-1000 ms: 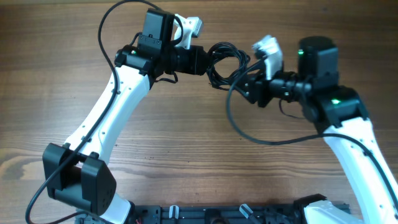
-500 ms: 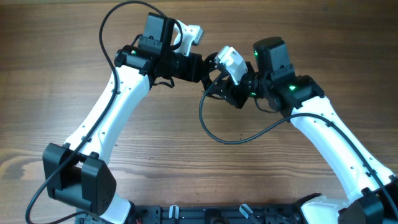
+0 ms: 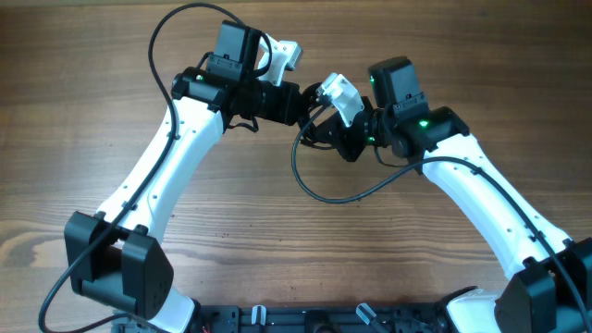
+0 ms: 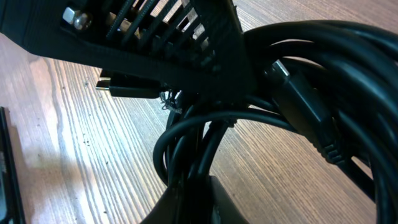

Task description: Untangle cables

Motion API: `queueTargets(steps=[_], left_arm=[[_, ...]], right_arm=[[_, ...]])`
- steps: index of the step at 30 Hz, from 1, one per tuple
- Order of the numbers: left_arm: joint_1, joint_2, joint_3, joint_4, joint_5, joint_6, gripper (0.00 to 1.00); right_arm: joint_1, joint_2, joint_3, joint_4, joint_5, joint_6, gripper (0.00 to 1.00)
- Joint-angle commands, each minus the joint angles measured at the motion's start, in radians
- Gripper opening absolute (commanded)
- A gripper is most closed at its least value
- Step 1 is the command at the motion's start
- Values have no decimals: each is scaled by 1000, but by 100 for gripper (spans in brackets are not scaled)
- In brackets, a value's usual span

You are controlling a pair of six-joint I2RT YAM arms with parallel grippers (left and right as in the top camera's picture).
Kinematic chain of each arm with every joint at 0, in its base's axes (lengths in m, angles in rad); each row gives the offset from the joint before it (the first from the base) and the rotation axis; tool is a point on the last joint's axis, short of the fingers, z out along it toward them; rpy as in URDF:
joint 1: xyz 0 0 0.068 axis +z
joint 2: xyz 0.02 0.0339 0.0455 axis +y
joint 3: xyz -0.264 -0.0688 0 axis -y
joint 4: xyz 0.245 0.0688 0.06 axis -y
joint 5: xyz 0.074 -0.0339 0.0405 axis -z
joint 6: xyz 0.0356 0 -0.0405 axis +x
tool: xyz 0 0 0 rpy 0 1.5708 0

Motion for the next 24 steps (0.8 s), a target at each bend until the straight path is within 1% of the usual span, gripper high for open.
queueTargets(steps=[1,2,5,7,9,10,12,15,18,20,24], left_arm=[[2,-10,11,18,59,-68,4],[2,-10,11,22,72,-82,4],[2,-10,11,37,155,-134,4],[2,-10,11,50,161,-196,4],[2,-10,11,73,161,-268,4],[2,-10,11,81,163,-287,4],[2,-10,11,92,183,-288,4],[2,-10,11,92,183,-288,4],[2,-10,11,92,183,-287,4],[2,-10,11,92,182,-283,4],[2,-10,11,88,152,-280,4]], right_arm=[[3,22,8,-25,-29,25,11],[3,23,8,-31,-28,25,12],[3,23,8,-35,-28,37,20],[3,23,8,-40,-28,43,29],[3,23,8,-50,-11,42,29],[3,23,8,-52,1,42,27],[3,23,8,-53,18,42,20],[3,23,8,-45,18,43,14],[1,22,9,-31,17,53,4],[-8,22,11,-27,8,92,4],[-54,-11,14,-28,-81,100,4]])
